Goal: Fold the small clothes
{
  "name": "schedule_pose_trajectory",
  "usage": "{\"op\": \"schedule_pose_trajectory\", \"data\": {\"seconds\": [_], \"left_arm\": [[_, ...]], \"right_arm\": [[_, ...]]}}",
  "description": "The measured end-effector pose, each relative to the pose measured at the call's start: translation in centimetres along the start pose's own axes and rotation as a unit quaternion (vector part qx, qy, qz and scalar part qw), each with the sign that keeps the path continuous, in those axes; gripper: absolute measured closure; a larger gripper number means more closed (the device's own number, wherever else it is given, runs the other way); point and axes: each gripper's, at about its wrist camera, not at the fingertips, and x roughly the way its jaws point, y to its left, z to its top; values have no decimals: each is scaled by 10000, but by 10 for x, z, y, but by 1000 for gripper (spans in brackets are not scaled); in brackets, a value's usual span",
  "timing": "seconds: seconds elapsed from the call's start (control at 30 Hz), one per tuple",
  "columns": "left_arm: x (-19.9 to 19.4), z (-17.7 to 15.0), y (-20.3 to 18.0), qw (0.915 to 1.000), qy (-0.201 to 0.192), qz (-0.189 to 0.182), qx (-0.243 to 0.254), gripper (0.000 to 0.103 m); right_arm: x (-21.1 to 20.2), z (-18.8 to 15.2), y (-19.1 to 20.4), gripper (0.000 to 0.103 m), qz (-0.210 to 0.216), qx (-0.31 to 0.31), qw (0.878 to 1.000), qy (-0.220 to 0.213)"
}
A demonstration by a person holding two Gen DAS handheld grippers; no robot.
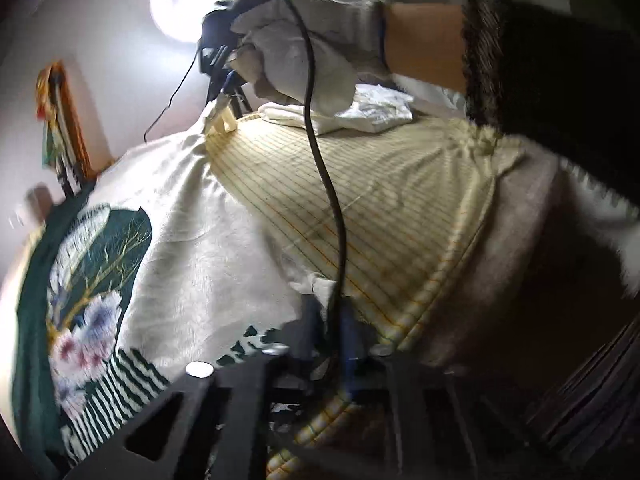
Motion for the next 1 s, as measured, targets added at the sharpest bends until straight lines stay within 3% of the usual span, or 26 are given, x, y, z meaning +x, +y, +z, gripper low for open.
{"op": "schedule_pose_trajectory", "data": {"seconds": [0.17, 0.53, 0.73, 1.0], "left_arm": [[-22, 2, 27, 9970, -221, -263, -697, 100], [-68, -6, 75, 9891, -577, -88, -1355, 100], [-93, -21, 107, 9799, -794, 43, -1827, 100], [-101, -49, 149, 9673, -714, 128, -2430, 100]], "right_arm": [[-1, 3, 13, 99, -103, -122, 9999, -5], [6, 11, 89, 99, -105, -538, 9985, -45], [29, 7, 143, 99, -165, -889, 9959, 74], [81, -9, 219, 99, -441, -1560, 9862, 338]]}}
